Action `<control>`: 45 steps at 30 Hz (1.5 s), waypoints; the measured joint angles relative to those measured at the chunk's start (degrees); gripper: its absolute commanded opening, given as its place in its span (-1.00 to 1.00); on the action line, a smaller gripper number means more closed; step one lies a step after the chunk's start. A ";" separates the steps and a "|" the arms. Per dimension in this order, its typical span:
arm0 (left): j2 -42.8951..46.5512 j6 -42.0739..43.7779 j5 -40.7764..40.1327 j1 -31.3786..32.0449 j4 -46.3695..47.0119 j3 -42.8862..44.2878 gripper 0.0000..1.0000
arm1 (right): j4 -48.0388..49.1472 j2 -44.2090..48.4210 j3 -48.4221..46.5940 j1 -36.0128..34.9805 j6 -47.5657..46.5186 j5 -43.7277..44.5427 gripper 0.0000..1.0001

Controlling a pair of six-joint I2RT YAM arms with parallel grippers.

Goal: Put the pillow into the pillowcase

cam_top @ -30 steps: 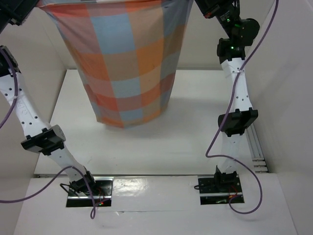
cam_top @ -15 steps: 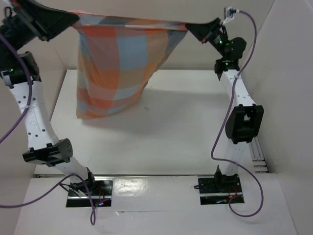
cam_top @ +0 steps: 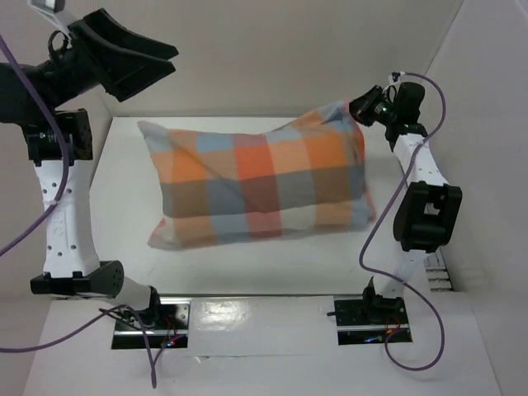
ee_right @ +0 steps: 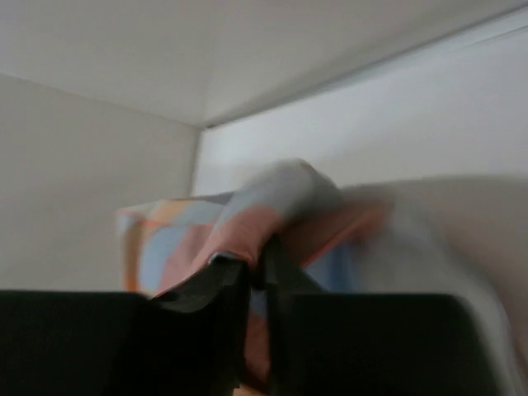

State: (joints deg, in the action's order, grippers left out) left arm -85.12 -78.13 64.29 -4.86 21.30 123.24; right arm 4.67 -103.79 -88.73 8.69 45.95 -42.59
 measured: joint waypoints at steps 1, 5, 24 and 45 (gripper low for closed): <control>0.61 1.33 -0.11 0.85 -1.29 -1.25 0.89 | -3.48 -0.13 -0.61 -0.33 -1.77 1.31 -0.17; 1.01 9.27 -1.25 4.33 -9.97 -8.41 0.79 | -20.63 -2.69 -7.65 -1.46 -10.62 9.29 0.73; 3.21 36.22 -34.73 28.13 -54.95 -54.62 0.32 | -38.29 1.57 -5.55 -6.93 -21.66 39.80 0.85; -19.30 47.52 -47.34 16.63 -61.99 -28.70 0.30 | -22.73 14.27 24.46 -23.82 -14.86 49.90 0.90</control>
State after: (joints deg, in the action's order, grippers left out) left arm -104.42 -30.61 16.95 11.77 -40.69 94.54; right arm -18.06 -89.52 -64.27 -15.14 31.09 7.31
